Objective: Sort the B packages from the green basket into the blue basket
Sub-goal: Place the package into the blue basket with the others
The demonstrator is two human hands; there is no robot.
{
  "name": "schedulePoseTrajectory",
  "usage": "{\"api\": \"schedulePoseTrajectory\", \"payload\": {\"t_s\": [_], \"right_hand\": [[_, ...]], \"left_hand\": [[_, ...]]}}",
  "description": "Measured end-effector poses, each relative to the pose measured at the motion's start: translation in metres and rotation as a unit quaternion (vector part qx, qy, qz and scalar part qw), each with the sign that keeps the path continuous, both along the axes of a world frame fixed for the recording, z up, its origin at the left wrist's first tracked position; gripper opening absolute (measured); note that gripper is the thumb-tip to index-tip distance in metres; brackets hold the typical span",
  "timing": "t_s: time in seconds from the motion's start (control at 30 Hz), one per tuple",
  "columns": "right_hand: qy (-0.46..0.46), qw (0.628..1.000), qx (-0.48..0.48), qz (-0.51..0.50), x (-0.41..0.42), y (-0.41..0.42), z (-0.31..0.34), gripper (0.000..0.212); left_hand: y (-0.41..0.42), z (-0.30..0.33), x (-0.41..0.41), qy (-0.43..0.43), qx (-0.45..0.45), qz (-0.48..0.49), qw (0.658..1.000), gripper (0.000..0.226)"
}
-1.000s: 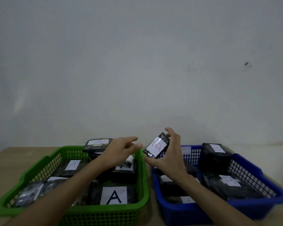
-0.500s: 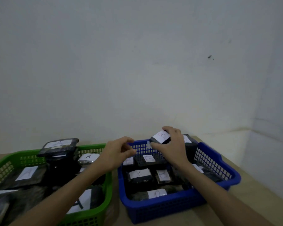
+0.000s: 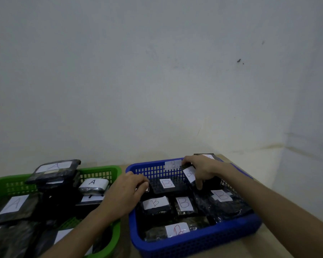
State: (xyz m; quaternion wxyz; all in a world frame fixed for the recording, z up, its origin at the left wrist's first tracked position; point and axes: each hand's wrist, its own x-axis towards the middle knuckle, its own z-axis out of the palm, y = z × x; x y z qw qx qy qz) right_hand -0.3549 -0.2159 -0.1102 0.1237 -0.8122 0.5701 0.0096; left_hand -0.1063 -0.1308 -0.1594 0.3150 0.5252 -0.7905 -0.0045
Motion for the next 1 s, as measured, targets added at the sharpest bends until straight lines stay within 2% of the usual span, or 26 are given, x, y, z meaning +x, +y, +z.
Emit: {"api": "schedulePoseTrajectory", "payload": {"t_s": [0.27, 0.47, 0.57, 0.67, 0.8, 0.93, 1.0], "right_hand": [[0.171, 0.982, -0.078, 0.027, 0.012, -0.013, -0.021, 0.082], [0.251, 0.961, -0.102, 0.056, 0.020, -0.011, -0.022, 0.063], [0.255, 0.960, -0.105, 0.054, 0.019, -0.012, -0.022, 0.051], [0.226, 0.969, -0.092, 0.041, 0.015, -0.010, -0.020, 0.050], [0.068, 0.996, -0.059, -0.006, 0.004, -0.006, -0.011, 0.027], [0.167, 0.982, -0.090, 0.021, 0.004, -0.004, -0.019, 0.014], [0.164, 0.982, -0.092, 0.017, 0.007, -0.003, -0.022, 0.012]], "left_hand": [[-0.001, -0.002, 0.002, -0.001, -0.011, -0.002, 1.000, 0.027], [0.000, -0.001, 0.001, -0.013, -0.010, 0.001, 1.000, 0.028], [0.001, -0.001, 0.000, -0.014, -0.006, 0.006, 1.000, 0.027], [0.001, 0.000, 0.000, -0.017, 0.000, 0.010, 1.000, 0.025], [0.000, 0.000, 0.000, -0.015, 0.001, 0.010, 1.000, 0.025], [-0.001, -0.001, -0.001, -0.021, 0.004, 0.013, 1.000, 0.025], [-0.001, -0.001, -0.001, -0.019, 0.005, 0.014, 1.000, 0.025]]}}
